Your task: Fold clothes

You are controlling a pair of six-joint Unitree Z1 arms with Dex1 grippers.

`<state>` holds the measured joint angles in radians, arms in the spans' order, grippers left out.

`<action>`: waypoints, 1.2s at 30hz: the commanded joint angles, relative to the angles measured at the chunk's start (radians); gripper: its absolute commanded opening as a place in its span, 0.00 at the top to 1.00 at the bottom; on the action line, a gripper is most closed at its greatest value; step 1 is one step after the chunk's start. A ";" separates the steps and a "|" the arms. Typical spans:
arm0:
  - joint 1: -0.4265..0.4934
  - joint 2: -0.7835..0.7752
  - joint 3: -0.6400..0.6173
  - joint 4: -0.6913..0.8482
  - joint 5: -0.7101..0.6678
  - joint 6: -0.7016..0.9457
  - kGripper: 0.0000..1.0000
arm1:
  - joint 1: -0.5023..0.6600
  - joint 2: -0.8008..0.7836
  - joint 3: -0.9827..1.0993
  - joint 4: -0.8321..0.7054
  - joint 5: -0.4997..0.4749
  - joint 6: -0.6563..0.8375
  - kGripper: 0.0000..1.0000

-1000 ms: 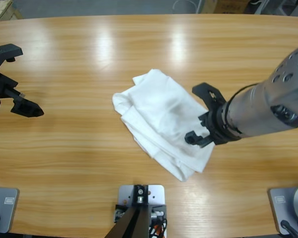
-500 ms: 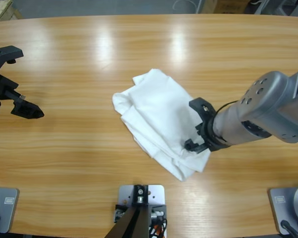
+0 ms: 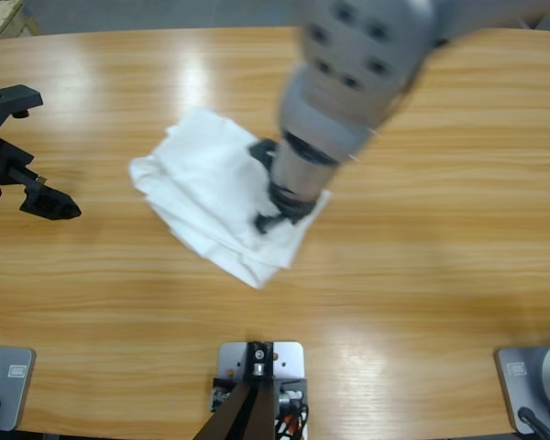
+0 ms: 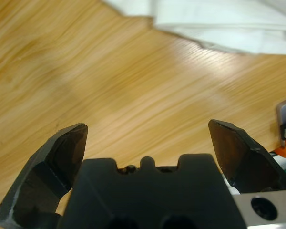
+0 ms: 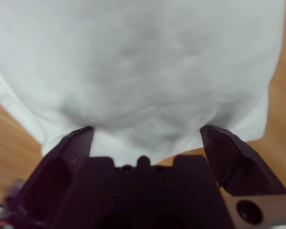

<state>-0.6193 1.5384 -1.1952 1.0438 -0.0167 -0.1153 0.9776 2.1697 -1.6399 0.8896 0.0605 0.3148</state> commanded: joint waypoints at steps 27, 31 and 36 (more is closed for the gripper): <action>-0.243 0.668 -0.432 -0.102 0.083 -0.003 0.00 | -0.129 -0.926 0.380 0.342 -0.042 0.135 0.08; -0.252 0.693 -0.428 -0.095 0.091 -0.006 0.00 | -0.129 -0.919 0.383 0.332 -0.043 0.138 0.08; -0.254 0.704 -0.407 -0.090 0.103 -0.009 0.00 | -0.129 -0.917 0.381 0.328 -0.044 0.139 0.08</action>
<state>-0.8603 2.1611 -1.6273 0.9533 0.0595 -0.1140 0.8593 1.2629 -1.2814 1.2196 0.0038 0.4424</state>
